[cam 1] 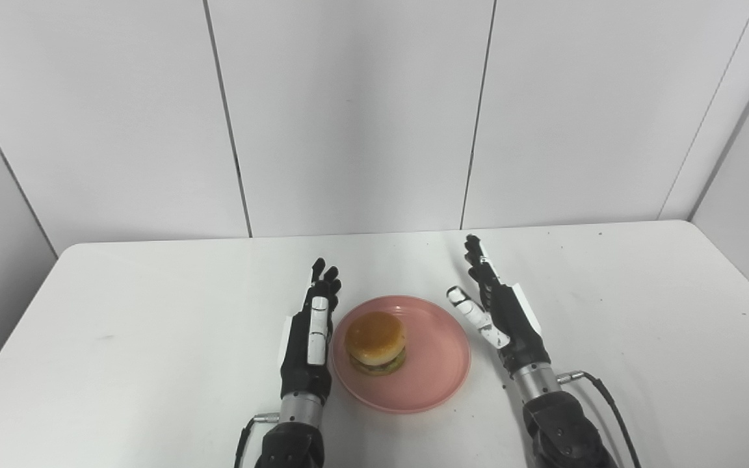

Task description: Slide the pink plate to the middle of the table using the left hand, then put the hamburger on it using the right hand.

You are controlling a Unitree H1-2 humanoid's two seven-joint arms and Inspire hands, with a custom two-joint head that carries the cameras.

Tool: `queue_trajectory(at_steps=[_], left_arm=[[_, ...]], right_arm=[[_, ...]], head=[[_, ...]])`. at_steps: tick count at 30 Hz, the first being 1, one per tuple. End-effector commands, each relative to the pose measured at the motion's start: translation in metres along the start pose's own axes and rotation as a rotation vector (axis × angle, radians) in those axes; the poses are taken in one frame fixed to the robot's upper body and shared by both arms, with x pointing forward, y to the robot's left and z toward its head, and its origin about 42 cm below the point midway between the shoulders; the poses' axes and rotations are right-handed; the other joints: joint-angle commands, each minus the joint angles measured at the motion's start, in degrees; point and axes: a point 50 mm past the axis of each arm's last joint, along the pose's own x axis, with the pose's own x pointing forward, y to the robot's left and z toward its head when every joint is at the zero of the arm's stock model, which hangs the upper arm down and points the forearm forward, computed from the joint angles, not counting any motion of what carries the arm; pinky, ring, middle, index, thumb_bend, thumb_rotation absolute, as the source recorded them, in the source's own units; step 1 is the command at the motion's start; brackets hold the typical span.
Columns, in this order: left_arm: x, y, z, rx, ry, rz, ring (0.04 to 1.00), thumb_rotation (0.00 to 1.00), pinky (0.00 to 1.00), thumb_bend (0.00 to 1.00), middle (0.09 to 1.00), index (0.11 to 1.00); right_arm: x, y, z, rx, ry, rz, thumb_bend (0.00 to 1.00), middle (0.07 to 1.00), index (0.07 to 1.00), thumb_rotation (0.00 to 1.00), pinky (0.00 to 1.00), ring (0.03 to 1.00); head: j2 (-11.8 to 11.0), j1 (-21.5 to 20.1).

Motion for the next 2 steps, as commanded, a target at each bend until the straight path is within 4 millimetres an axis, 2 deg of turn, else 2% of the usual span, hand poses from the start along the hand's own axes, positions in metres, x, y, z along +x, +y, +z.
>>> queue_trajectory(at_steps=[1,2], left_arm=[[-0.0282,0.0193,-0.0312,0.032,0.085,0.042,0.969,1.0,1.0,0.73,0.969,0.981],[-0.0282,0.0198,-0.0314,0.034,0.087,0.04,0.973,1.0,1.0,0.73,0.971,0.983]], right_arm=[[0.0119,0.0072,0.0134,0.051,-0.064,-0.022,0.64,1.0,1.0,0.86,1.0,1.0],[0.0112,0.0087,0.0133,0.063,-0.052,-0.026,0.65,1.0,1.0,0.88,1.0,1.0]], head=[[0.0,-0.2],[0.0,-0.2]])
